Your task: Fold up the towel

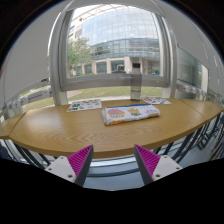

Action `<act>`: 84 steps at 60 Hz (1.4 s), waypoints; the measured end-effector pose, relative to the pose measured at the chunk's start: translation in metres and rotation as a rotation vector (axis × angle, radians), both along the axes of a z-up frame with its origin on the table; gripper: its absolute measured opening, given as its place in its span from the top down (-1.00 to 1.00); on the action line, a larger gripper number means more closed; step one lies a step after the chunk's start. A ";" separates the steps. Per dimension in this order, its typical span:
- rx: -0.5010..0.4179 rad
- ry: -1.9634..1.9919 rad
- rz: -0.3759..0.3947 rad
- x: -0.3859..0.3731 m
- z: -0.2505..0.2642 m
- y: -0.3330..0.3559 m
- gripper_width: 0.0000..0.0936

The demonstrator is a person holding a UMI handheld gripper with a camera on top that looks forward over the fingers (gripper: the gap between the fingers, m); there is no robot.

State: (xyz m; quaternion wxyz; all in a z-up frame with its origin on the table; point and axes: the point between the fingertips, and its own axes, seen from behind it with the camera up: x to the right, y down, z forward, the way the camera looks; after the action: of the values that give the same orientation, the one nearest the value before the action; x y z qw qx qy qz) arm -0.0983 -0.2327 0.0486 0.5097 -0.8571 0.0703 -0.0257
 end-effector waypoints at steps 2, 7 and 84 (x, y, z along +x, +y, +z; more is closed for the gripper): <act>-0.003 -0.005 0.015 -0.014 -0.014 0.054 -0.76; 0.010 -0.025 0.041 -0.029 -0.012 0.106 -0.75; -0.065 0.318 0.267 0.090 0.049 0.273 0.94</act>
State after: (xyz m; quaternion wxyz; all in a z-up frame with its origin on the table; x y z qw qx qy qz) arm -0.0080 0.0408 0.0973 0.4630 -0.8681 0.0347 0.1757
